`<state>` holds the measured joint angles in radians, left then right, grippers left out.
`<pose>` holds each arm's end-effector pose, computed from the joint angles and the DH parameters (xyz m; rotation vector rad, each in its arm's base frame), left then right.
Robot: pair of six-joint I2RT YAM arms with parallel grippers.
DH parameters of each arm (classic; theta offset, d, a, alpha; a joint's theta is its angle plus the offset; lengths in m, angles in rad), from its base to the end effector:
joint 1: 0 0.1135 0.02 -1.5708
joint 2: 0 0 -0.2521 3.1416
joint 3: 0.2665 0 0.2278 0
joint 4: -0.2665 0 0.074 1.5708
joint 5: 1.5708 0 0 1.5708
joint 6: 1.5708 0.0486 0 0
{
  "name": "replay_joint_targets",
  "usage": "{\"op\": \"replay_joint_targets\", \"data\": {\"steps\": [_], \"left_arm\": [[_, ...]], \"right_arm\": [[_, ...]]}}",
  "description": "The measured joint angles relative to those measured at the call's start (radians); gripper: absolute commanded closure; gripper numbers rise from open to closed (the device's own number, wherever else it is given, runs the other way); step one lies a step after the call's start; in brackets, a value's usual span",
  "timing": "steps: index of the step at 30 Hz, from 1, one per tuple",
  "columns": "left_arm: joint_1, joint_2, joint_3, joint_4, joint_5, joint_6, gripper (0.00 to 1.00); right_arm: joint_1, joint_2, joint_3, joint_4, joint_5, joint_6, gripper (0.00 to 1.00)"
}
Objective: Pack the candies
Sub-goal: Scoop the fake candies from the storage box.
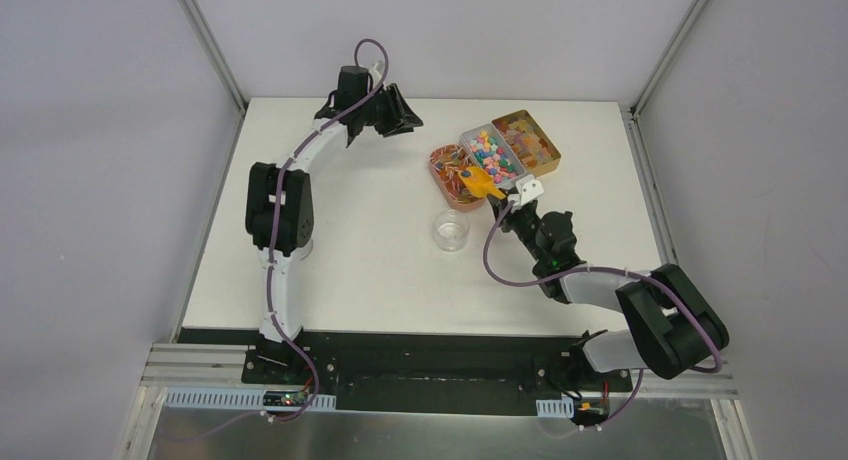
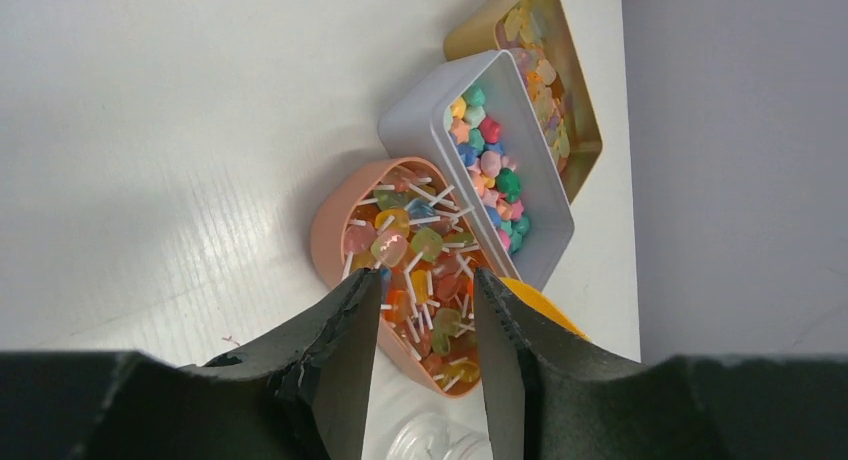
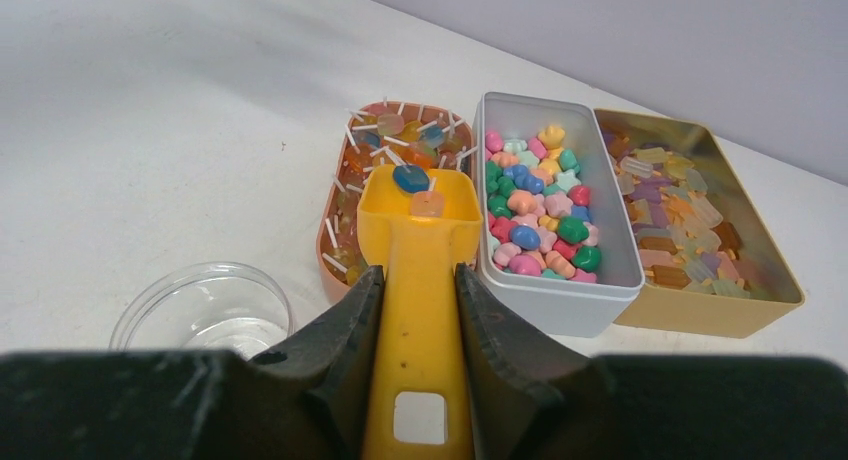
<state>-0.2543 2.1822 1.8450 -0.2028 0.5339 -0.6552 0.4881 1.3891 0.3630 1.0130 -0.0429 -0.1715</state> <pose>0.4693 -0.1475 0.2443 -0.1040 2.2229 -1.0875 0.2306 0.1248 0.2030 -0.5469 1.4939 0.2812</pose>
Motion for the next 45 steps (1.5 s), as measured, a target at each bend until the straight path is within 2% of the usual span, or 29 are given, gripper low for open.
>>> {"op": "replay_joint_targets", "data": {"steps": [10,20,22,23,26,28,30,35,45], "left_arm": [[0.001,-0.150,-0.051,-0.119,-0.019,0.101,0.59],[0.014,-0.332,-0.154,-0.251,-0.029,0.183,0.53],[0.014,-0.390,-0.180,-0.281,-0.029,0.201,0.47],[0.014,-0.425,-0.193,-0.298,-0.028,0.209,0.41],[0.014,-0.514,-0.238,-0.325,-0.026,0.235,0.29],[0.014,-0.571,-0.269,-0.355,-0.025,0.254,0.18],[0.014,-0.628,-0.301,-0.391,-0.023,0.275,0.11],[0.014,-0.752,-0.415,-0.474,-0.031,0.324,0.01],[0.014,-0.926,-0.646,-0.563,-0.164,0.385,0.01]], "right_arm": [[0.000,-0.144,-0.043,0.008,-0.009,-0.006,1.00],[-0.001,-0.410,-0.087,-0.005,-0.085,-0.023,1.00],[-0.001,-0.485,-0.087,-0.019,-0.105,-0.032,1.00],[-0.001,-0.533,-0.087,-0.033,-0.118,-0.039,1.00],[-0.001,-0.613,-0.087,-0.069,-0.137,-0.056,1.00],[-0.001,-0.639,-0.087,-0.100,-0.150,-0.064,1.00],[0.000,-0.646,-0.087,-0.129,-0.166,-0.068,1.00],[0.000,-0.663,-0.087,-0.219,-0.201,-0.070,1.00],[0.017,-0.816,-0.046,-0.564,-0.227,-0.112,1.00]]}}
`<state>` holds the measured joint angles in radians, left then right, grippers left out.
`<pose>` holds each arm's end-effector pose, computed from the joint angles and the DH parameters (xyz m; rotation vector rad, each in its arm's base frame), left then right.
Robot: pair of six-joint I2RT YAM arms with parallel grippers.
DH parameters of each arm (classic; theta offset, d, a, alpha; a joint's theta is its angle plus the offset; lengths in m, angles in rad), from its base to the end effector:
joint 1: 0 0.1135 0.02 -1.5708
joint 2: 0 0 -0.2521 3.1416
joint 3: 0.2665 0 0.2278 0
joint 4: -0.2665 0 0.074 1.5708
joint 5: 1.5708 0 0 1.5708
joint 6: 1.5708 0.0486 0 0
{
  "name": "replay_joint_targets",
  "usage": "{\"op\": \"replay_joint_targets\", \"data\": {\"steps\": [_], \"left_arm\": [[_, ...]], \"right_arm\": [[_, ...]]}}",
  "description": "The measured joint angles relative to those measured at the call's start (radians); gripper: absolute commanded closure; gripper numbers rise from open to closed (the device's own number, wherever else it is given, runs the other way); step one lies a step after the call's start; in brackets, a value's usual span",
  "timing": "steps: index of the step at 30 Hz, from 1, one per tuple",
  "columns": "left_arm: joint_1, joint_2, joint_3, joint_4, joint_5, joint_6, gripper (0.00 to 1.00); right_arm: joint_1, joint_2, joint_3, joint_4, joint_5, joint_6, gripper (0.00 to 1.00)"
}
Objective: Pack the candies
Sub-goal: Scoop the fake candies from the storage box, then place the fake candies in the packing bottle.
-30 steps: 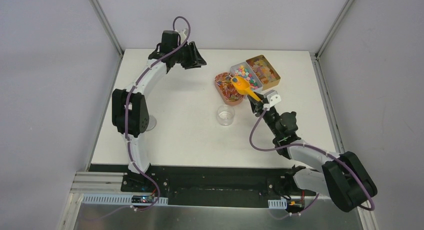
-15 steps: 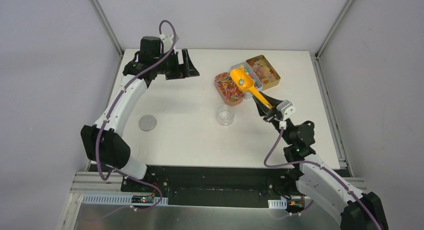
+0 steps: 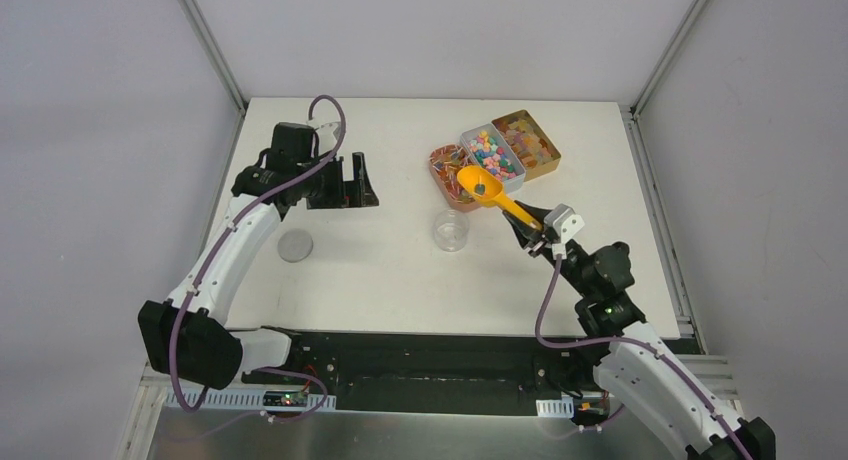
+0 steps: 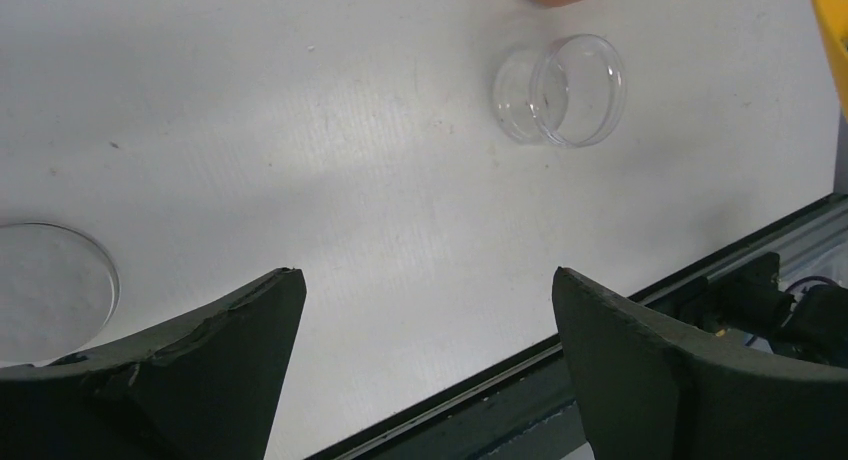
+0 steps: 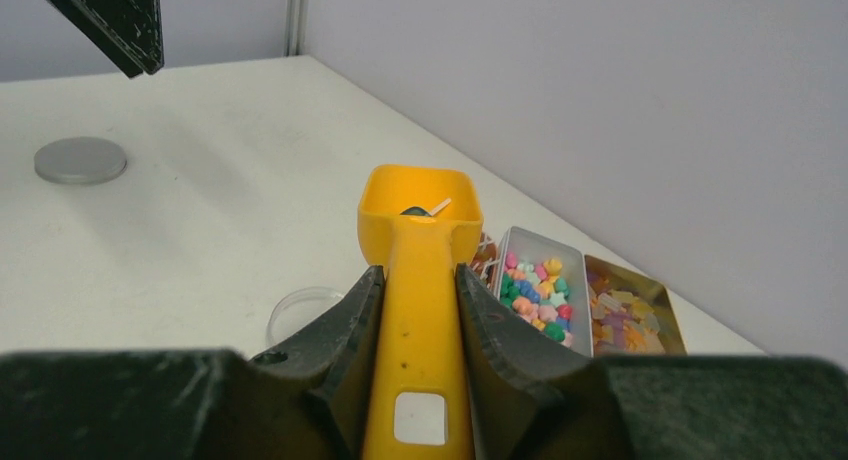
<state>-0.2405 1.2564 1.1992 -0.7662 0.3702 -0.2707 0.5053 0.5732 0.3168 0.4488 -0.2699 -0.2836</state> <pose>0.2347 -0.0757 0.3131 0.1414 2.4268 -0.6796 0.1290 0.0862 0.2756 -0.7385 1.1839 0.3706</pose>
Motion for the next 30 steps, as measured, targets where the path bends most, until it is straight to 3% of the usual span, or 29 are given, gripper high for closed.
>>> {"op": "replay_joint_targets", "data": {"steps": [11,30], "left_arm": [[0.000,-0.113,-0.054,-0.012,-0.130,0.050,0.01],[0.000,-0.174,-0.082,-0.011,-0.137,0.059,0.01]], "right_arm": [[0.103,-0.010,0.093,-0.350,0.002,-0.049,1.00],[0.177,0.131,0.213,-0.605,0.134,-0.081,1.00]]}}
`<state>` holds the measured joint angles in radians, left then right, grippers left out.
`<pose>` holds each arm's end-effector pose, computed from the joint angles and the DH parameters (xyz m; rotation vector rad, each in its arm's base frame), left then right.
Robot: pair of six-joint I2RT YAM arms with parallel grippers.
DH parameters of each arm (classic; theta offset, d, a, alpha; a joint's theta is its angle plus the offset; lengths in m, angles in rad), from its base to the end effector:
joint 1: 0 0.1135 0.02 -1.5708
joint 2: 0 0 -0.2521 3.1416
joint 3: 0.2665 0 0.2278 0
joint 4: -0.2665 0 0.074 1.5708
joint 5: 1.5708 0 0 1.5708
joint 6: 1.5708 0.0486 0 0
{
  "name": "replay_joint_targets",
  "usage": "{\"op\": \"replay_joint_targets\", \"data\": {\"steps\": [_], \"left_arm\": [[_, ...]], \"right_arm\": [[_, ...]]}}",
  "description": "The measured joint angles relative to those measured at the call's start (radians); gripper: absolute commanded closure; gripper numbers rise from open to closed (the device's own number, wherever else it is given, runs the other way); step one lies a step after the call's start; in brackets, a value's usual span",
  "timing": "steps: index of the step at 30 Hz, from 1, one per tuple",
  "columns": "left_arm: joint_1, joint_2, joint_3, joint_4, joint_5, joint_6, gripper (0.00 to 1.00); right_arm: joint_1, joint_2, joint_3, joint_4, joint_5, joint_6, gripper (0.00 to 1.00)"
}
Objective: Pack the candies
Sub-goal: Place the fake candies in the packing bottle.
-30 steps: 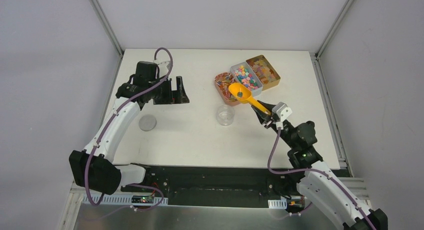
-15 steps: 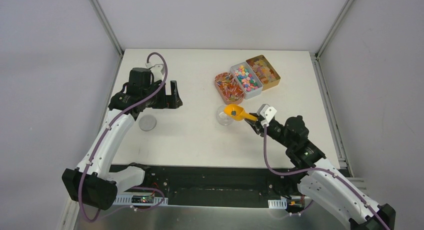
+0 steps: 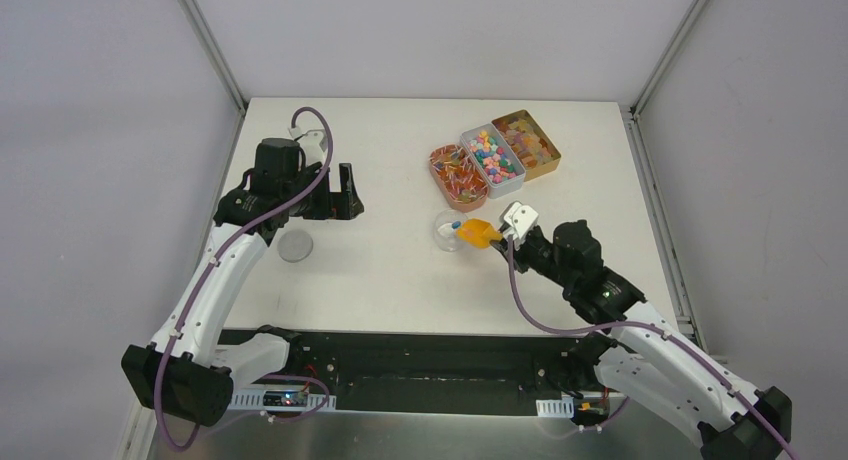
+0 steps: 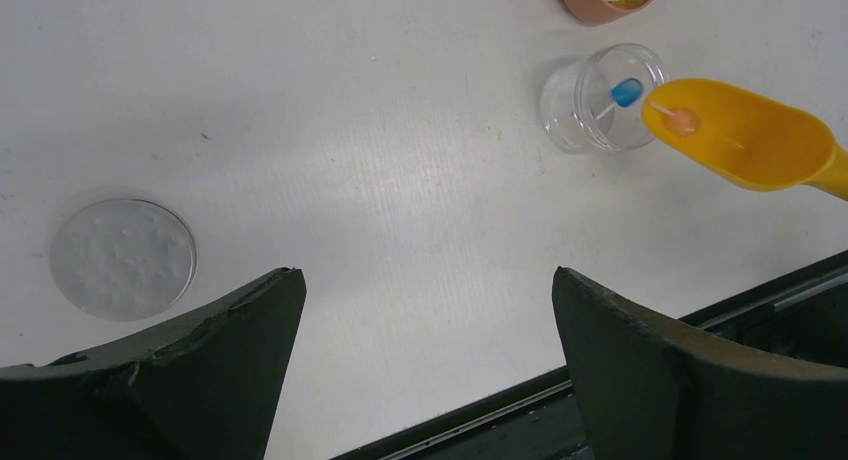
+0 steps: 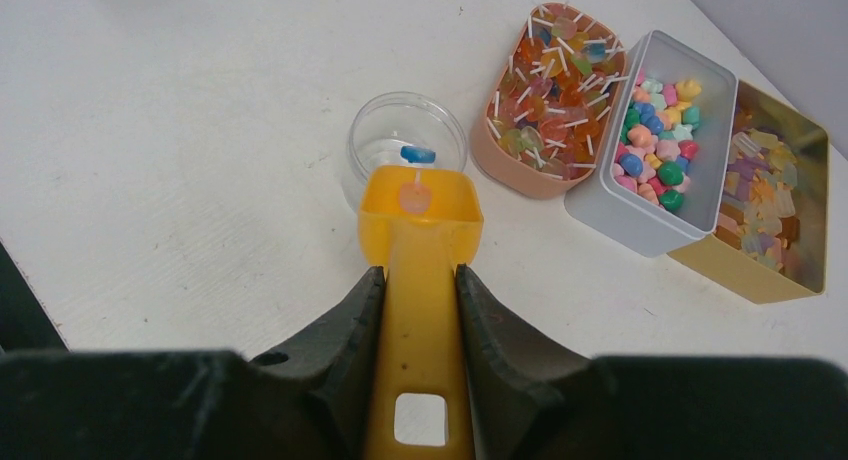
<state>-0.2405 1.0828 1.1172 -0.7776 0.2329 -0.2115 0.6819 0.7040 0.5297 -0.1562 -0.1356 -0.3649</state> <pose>0.2000 -0.0606 0.3216 0.1540 2.3363 -0.4967 0.1280 0.1124 0.2580 -1.0352 1.6086 0.3435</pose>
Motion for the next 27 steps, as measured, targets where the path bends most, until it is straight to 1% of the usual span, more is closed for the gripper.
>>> {"op": "replay_joint_targets", "data": {"steps": [16,23,27], "left_arm": [[0.000,-0.013,-0.004,0.000,-0.026,0.015,0.01],[0.000,-0.019,-0.004,0.000,-0.032,0.017,0.01],[0.000,-0.021,-0.004,0.000,-0.045,0.018,0.01]], "right_arm": [[0.006,0.140,0.153,-0.125,0.016,-0.005,1.00],[0.011,0.226,0.280,-0.230,0.016,-0.003,1.00],[0.014,0.248,0.327,-0.266,0.018,0.010,1.00]]}}
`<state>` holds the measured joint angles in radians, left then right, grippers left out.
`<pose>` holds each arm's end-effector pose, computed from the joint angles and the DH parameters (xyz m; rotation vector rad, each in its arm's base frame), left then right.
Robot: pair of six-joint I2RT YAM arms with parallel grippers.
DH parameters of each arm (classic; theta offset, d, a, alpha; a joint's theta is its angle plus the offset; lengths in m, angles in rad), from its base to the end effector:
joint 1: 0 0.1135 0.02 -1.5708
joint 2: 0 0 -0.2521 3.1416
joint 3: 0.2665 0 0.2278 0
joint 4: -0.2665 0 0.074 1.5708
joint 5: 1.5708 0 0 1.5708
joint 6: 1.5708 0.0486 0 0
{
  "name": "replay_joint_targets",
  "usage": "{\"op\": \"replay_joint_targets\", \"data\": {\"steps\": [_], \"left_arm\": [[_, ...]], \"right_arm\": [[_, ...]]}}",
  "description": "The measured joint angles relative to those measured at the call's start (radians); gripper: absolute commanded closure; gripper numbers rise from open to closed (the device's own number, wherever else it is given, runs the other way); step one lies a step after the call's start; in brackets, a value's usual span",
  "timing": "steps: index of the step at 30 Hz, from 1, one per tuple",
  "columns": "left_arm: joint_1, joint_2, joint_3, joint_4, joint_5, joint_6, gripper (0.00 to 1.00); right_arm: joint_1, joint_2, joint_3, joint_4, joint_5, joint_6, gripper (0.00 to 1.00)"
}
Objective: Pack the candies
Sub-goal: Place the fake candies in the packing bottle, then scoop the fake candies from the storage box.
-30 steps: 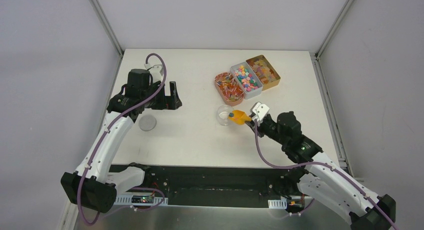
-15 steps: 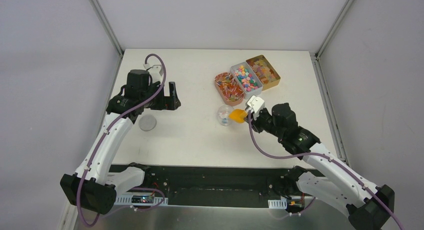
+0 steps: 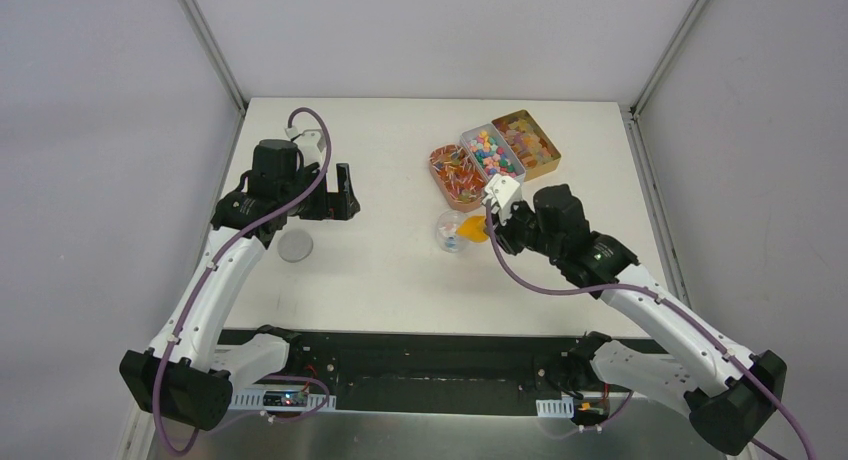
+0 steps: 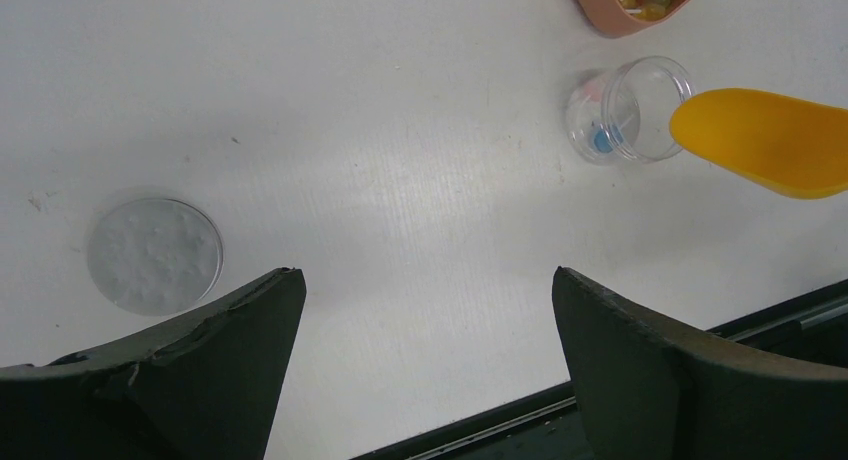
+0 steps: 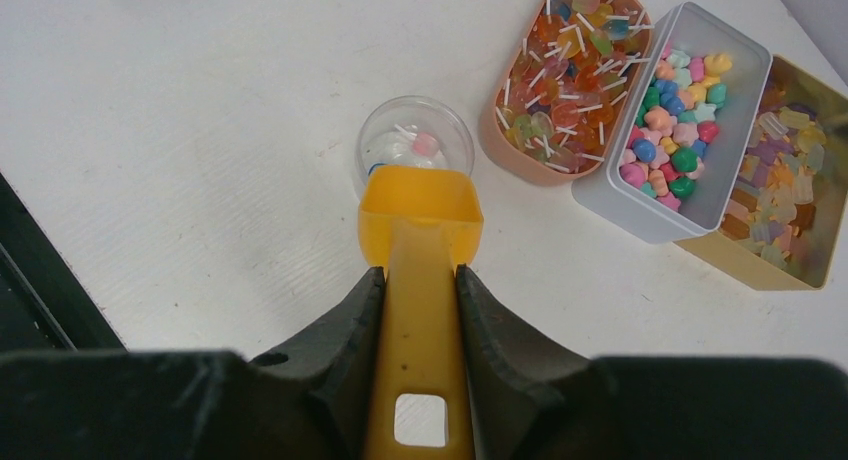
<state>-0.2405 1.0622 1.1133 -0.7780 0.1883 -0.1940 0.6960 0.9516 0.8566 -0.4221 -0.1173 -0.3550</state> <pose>0.1966 -0.0576 0.3239 0.1522 2.3167 -0.4383 0.1532 0.1354 0.2972 -1.1153 1.7804 0.3287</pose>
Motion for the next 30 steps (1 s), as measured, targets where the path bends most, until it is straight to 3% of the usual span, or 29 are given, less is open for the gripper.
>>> {"op": "replay_joint_targets", "data": {"steps": [8,16,25,30], "left_arm": [[0.000,-0.002,0.000,0.000,-0.005,0.000,0.01],[0.000,-0.023,-0.002,0.000,-0.025,0.000,0.01],[0.003,-0.010,-0.016,0.015,-0.023,-0.019,0.11],[0.038,0.130,0.033,0.064,0.069,-0.104,0.21]], "right_arm": [[-0.001,0.068,0.124,-0.051,0.068,0.069,1.00],[-0.065,0.269,0.289,-0.062,0.156,0.103,1.00],[-0.091,0.489,0.408,-0.070,0.209,0.075,1.00],[-0.102,0.556,0.419,-0.061,0.211,0.063,1.00]]}}
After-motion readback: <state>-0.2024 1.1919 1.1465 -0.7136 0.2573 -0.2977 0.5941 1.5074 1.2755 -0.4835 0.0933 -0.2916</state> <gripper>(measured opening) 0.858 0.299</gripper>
